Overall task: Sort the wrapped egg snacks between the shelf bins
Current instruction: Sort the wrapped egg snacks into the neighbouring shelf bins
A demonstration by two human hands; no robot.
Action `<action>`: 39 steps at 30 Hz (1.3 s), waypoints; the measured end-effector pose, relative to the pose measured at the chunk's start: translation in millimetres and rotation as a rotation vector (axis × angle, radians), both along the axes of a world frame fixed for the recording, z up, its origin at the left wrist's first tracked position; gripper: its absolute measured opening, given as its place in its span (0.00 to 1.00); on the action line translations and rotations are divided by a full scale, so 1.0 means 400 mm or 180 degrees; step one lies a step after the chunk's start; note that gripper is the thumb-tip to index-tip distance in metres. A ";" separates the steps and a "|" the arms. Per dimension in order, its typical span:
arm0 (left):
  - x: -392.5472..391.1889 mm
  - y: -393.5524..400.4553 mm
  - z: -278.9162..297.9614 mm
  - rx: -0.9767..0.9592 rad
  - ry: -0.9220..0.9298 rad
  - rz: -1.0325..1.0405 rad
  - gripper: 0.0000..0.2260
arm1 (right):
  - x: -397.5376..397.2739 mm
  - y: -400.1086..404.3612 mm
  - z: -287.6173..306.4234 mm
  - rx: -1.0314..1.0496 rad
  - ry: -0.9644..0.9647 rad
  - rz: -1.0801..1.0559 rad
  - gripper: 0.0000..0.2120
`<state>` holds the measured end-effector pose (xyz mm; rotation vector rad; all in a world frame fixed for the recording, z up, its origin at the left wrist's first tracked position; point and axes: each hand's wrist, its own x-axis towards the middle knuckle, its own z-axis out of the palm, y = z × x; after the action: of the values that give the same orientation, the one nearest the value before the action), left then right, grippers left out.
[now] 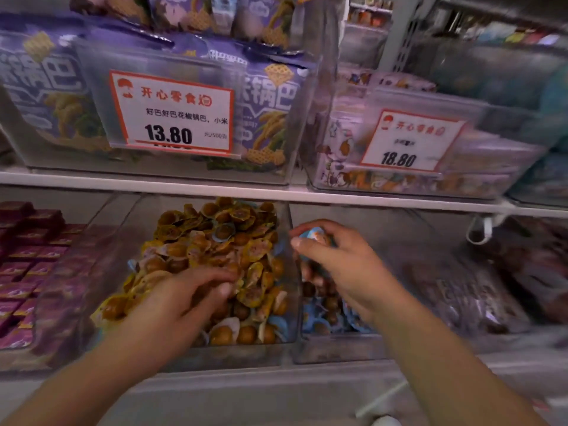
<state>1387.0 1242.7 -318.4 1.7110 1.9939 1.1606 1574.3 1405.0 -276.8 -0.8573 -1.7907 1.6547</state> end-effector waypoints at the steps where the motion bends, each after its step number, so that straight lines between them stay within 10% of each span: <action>1: -0.011 -0.005 -0.006 -0.0237 0.0190 -0.0105 0.07 | 0.021 0.023 -0.009 -0.0029 -0.0188 -0.0114 0.09; 6: -0.048 -0.028 -0.005 -0.0473 0.0509 -0.0346 0.11 | 0.097 0.093 -0.068 -0.0037 -0.1537 -0.0076 0.33; 15: -0.102 -0.036 -0.014 -0.1168 0.1577 -0.0550 0.11 | 0.018 0.016 -0.054 0.2217 -0.0424 -0.0152 0.08; 19: -0.102 -0.022 -0.018 -0.1164 0.1604 -0.0492 0.12 | -0.049 -0.089 -0.053 0.3921 -0.0736 0.0826 0.11; 22: -0.100 -0.018 -0.020 -0.1087 0.1531 -0.0425 0.11 | -0.100 -0.124 -0.065 0.3941 -0.1585 0.1426 0.14; 32: -0.095 -0.075 0.012 0.0339 -0.0583 0.1034 0.07 | -0.166 -0.089 -0.072 0.3932 -0.3260 0.1828 0.25; 39: -0.071 -0.075 0.041 0.0354 -0.2455 0.1059 0.11 | -0.175 -0.115 -0.057 0.3440 -0.3072 0.1559 0.17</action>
<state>1358.7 1212.8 -301.8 0.7615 1.7414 1.7255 1504.2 1359.1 -299.5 -0.7149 -3.2063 0.1319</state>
